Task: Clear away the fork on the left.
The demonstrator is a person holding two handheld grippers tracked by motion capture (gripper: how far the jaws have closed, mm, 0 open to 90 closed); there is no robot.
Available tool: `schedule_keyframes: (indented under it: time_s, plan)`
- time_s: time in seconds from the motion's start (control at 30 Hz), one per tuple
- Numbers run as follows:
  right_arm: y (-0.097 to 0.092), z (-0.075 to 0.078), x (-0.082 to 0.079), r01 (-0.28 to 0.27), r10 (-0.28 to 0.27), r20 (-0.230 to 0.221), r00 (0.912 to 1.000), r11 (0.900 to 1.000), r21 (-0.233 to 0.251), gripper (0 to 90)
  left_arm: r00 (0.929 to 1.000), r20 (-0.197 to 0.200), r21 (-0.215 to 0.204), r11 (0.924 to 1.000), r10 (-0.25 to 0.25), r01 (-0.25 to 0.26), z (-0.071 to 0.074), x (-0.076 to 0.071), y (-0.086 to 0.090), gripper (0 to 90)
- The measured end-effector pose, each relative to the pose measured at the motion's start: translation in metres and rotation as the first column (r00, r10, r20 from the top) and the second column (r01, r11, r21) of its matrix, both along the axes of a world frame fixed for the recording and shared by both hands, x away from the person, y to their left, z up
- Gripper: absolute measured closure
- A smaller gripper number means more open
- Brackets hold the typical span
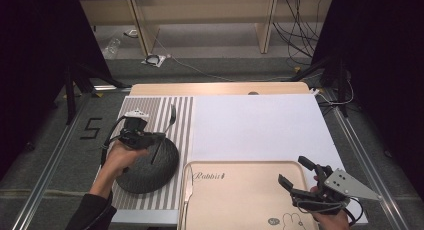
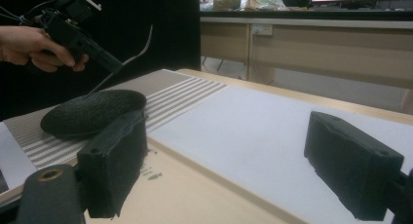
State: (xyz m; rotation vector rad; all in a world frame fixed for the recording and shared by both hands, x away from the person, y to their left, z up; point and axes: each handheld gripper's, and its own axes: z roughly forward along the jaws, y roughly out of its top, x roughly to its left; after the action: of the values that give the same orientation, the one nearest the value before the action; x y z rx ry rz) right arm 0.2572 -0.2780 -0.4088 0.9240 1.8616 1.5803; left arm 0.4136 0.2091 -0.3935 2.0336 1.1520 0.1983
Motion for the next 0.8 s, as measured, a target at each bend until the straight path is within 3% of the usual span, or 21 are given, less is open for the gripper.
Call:
schedule_keyframes:
  time_s: [0.4, 0.8]
  plan:
    - [0.002, 0.001, -0.001, 0.002, -0.002, 0.013, 0.9999, 1.0, -0.007, 16.7, 0.9985, -0.008, 0.006, 0.9985, -0.055, 0.055, -0.003, -0.031, -0.024, 83.8]
    - [0.0, 0.001, -0.001, 0.004, -0.005, 0.009, 0.9999, 1.0, 0.003, 16.7, 0.9904, -0.058, 0.003, 0.992, -0.126, 0.126, -0.019, -0.061, -0.049, 83.8]
